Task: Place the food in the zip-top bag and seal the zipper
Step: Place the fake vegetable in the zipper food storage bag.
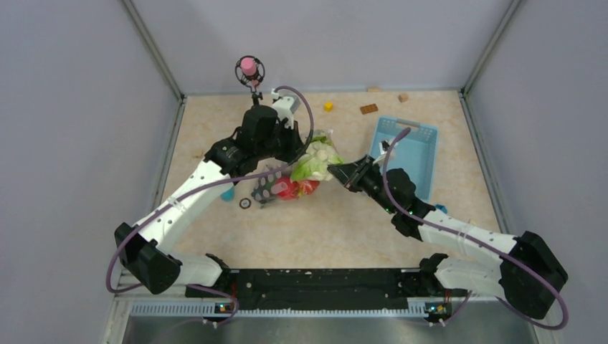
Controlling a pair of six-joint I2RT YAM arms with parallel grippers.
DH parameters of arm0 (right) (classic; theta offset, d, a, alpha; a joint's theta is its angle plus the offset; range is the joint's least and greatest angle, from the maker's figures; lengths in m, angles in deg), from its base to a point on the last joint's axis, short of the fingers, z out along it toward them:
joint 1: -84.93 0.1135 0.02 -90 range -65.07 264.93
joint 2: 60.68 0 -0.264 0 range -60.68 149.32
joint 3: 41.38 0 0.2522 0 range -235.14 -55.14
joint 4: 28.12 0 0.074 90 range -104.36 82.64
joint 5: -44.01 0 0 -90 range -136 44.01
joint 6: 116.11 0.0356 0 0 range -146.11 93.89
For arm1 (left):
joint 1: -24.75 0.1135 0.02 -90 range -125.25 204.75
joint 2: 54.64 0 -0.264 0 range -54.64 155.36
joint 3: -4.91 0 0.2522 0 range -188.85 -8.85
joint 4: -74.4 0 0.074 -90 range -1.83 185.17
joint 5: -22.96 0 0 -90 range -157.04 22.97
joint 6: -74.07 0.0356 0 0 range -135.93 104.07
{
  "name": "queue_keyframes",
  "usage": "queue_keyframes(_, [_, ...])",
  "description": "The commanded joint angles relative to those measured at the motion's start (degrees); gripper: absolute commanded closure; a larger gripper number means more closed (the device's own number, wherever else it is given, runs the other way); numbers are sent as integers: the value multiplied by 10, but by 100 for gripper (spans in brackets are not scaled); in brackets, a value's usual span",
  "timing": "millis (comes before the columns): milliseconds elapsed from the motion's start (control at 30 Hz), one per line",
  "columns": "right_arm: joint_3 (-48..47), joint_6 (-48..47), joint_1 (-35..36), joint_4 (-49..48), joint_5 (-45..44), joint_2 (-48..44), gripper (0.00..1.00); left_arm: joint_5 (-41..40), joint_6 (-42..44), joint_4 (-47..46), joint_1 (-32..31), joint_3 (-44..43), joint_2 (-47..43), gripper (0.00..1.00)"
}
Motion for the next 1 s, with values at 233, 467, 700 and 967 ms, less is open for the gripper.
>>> queue_keyframes(233, [-181,-113,105,161,-328,130,100,86,-1,6,-34,-41,-26,100])
queue_keyframes(467, [-117,-98,105,173,-414,39,100,-23,3,27,-34,-27,-47,100])
queue_keyframes(700, [-120,-105,104,175,-414,26,100,34,6,30,-37,-29,-36,100])
queue_keyframes(967, [-182,-155,135,118,-355,111,100,68,11,34,-71,-69,7,100])
